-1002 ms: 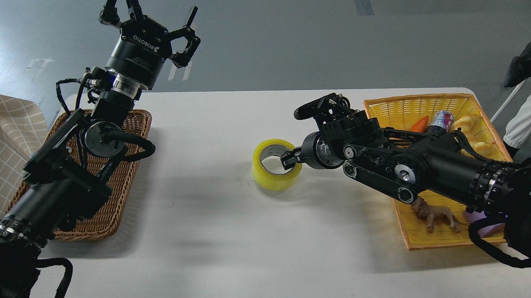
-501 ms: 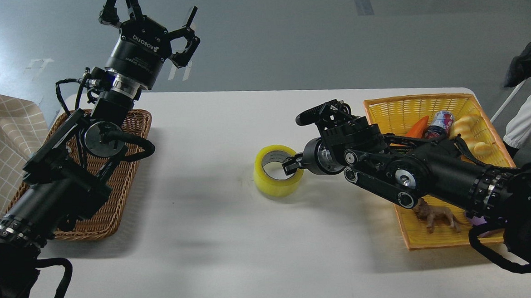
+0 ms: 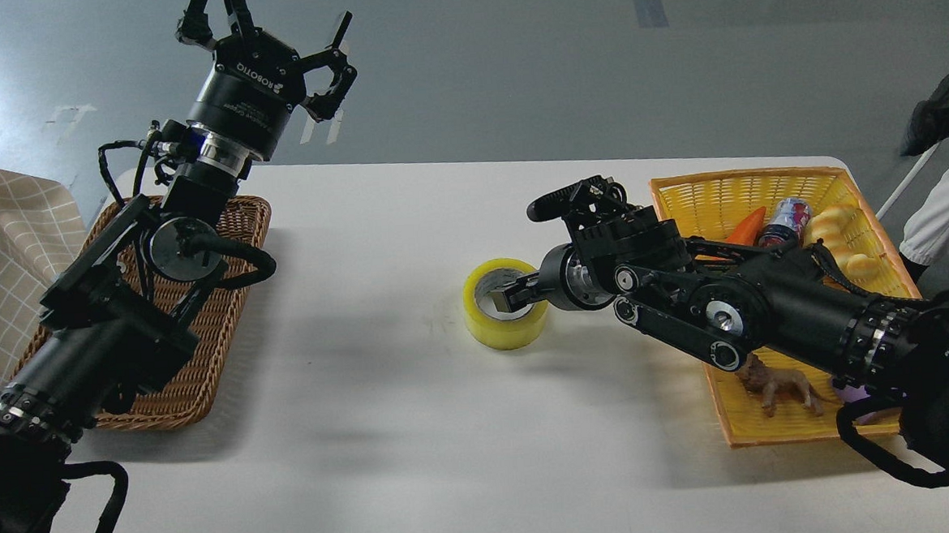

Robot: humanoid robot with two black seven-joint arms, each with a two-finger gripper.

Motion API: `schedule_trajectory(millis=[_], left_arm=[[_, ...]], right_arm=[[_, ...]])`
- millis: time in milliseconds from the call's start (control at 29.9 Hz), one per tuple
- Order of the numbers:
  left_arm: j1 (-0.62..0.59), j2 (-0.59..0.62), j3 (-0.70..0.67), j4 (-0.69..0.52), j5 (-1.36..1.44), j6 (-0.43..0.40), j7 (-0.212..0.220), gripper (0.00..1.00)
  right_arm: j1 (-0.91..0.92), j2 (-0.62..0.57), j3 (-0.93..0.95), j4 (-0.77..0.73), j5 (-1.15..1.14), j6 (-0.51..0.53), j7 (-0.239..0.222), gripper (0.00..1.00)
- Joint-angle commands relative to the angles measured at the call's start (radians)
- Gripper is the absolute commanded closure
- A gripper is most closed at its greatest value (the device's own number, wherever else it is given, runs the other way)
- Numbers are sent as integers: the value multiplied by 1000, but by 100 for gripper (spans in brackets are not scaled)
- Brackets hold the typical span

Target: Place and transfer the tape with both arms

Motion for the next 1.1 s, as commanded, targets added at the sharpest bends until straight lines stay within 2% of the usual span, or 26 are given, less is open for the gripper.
schedule_trajectory(millis=[0, 200, 334, 468, 635, 768, 969, 1036, 1069], left_arm=[[-1, 0, -1, 0, 0, 0, -2, 2], [-1, 0, 0, 0, 0, 0, 0, 2], [0, 0, 3, 0, 2, 0, 3, 2], [2, 6, 3, 2, 3, 0, 3, 2], [9, 5, 8, 3, 3, 0, 3, 2], [9, 2, 12, 3, 3, 0, 6, 2], [9, 0, 20, 3, 3, 0, 9, 2], [9, 3, 20, 3, 3, 0, 9, 2], [8, 3, 20, 3, 3, 0, 9, 2]], right_arm=[[11, 0, 18, 22, 2, 0, 1, 8], [64, -6, 55, 184, 65, 0, 1, 6], [96, -141, 60, 311, 152, 0, 0, 5], [87, -294, 164, 448, 169, 0, 1, 3], [49, -409, 271, 531, 204, 0, 4, 3], [15, -456, 367, 543, 275, 0, 4, 2], [-130, -485, 694, 586, 321, 0, 6, 2], [-248, -456, 912, 582, 321, 0, 6, 2], [-273, -439, 960, 582, 320, 0, 6, 2]])
